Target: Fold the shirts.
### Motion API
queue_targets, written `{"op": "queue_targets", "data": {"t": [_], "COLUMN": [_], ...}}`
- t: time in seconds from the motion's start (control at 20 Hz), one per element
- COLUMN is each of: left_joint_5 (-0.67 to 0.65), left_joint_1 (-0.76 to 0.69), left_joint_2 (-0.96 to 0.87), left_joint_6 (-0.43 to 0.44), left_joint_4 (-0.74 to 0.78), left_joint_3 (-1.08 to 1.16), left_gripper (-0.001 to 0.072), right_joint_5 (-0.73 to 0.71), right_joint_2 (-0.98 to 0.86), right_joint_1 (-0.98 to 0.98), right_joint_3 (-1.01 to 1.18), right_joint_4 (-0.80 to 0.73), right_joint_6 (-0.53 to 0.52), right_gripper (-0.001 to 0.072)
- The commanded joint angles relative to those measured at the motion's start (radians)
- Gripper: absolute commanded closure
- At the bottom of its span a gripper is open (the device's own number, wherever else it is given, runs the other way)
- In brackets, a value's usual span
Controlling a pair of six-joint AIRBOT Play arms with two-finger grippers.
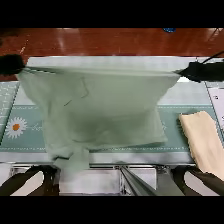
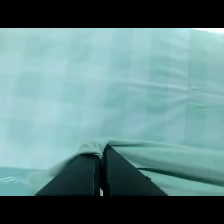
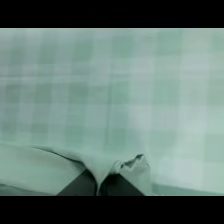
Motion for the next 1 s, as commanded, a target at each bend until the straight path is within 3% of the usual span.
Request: {"op": "queue_targets", "data": {"t": [0.0, 0.15, 0.3, 0.5, 0.65, 0.75, 0.95], "left_joint_5": [0.137, 0.143, 0.056, -0.154, -0.394, -0.444, -0.379], "left_joint_1": [-0.001, -0.001, 0.000, 0.013, 0.018, 0.018, 0.017], "left_joint_2": [-0.282, -0.458, -0.556, -0.563, -0.565, -0.571, -0.574], "left_joint_6": [-0.058, -0.126, -0.124, 0.008, 0.224, 0.234, 0.201], "left_joint_4": [-0.109, -0.122, -0.153, -0.152, -0.148, -0.142, -0.142], "left_joint_3": [0.034, 0.151, 0.257, 0.322, 0.305, 0.245, 0.081], "left_gripper": [0.0691, 0.0691, 0.0692, 0.0691, 0.0691, 0.0691, 0.0691], "right_joint_5": [-0.138, -0.101, -0.024, 0.117, 0.320, 0.399, 0.396], "right_joint_2": [-0.295, -0.485, -0.589, -0.591, -0.591, -0.591, -0.591], "right_joint_1": [0.000, 0.000, -0.005, -0.040, -0.062, -0.054, -0.046], "right_joint_3": [0.074, 0.259, 0.388, 0.398, 0.394, 0.371, 0.277], "right_joint_4": [0.116, 0.116, 0.113, 0.105, -0.005, -0.074, -0.064], "right_joint_6": [-0.062, -0.018, 0.016, 0.001, -0.013, -0.013, -0.010], "right_gripper": [0.0686, 0.0686, 0.0685, 0.0685, 0.0685, 0.0685, 0.0685]}}
